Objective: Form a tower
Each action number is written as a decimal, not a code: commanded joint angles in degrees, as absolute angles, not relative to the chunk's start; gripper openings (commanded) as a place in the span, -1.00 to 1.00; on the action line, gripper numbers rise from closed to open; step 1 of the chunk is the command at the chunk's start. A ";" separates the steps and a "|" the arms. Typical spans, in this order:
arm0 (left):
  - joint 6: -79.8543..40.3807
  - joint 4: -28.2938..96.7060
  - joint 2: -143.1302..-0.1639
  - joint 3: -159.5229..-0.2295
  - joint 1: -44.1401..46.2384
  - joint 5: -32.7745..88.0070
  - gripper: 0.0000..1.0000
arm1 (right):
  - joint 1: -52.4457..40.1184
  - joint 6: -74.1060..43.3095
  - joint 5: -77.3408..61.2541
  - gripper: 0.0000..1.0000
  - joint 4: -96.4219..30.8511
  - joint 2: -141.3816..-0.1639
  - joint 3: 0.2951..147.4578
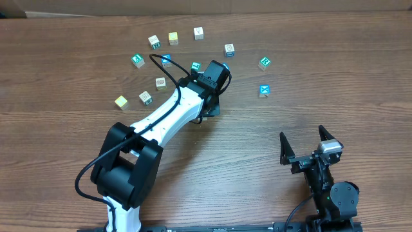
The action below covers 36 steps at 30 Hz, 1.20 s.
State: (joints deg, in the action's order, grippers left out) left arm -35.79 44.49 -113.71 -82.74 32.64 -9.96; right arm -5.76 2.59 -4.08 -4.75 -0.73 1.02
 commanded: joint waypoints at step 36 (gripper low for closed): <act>-34.72 44.40 -114.65 -82.21 33.08 -10.92 -0.60 | -6.15 2.66 -3.73 1.00 -4.60 -0.21 0.45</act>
